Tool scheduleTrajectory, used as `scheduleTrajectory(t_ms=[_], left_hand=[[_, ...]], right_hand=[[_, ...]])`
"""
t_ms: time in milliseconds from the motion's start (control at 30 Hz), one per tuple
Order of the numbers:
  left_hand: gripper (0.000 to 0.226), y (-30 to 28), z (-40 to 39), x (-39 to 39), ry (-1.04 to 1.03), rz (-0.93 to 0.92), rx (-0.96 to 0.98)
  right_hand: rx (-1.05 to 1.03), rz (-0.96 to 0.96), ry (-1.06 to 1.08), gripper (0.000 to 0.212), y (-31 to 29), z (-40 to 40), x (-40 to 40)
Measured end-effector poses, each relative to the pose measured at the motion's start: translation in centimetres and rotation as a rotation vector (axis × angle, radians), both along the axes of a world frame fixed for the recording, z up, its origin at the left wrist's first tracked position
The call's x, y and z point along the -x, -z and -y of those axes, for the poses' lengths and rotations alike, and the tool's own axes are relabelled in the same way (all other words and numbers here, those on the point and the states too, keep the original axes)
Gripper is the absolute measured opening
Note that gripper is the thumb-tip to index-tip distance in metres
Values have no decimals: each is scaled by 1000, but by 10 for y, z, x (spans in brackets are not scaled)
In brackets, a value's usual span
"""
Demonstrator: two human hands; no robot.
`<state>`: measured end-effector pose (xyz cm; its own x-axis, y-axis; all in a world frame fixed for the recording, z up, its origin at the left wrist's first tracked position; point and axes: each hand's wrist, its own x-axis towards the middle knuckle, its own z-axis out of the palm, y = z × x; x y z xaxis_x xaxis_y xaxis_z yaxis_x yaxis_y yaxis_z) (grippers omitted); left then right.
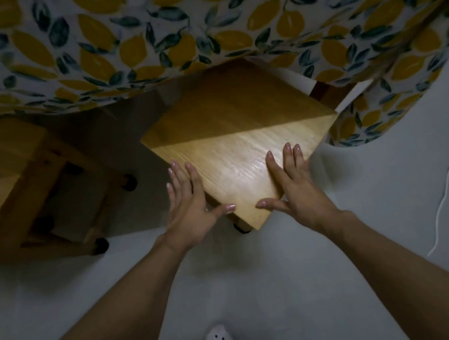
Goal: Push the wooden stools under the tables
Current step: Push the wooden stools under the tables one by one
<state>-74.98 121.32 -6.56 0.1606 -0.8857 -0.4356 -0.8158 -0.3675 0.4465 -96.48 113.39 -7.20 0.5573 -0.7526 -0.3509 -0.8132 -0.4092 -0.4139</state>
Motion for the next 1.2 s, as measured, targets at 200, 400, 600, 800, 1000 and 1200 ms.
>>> scheduleTrajectory(t_ms=[200,400,600,800,1000,1200], left_hand=[[121,3,46,-26,28,35,-7],[120,4,70,-37,57,49,-9],[124,0,77,-39,54,63,-58],[105,-12,81,-54,167,95,-186],[82,-22,43,-105,158,139,-28],[64,-31,-31,-205,-151,128,189]], right_hand=[[-7,-9,25,103,-1,43,-23],[52,-51,11,101,-5,67,-34],[43,-62,20,103,-4,72,-35],[63,-86,51,104,-4,68,-37],[146,-15,265,91,-27,44,-79],[237,149,195,90,-31,-21,-195]])
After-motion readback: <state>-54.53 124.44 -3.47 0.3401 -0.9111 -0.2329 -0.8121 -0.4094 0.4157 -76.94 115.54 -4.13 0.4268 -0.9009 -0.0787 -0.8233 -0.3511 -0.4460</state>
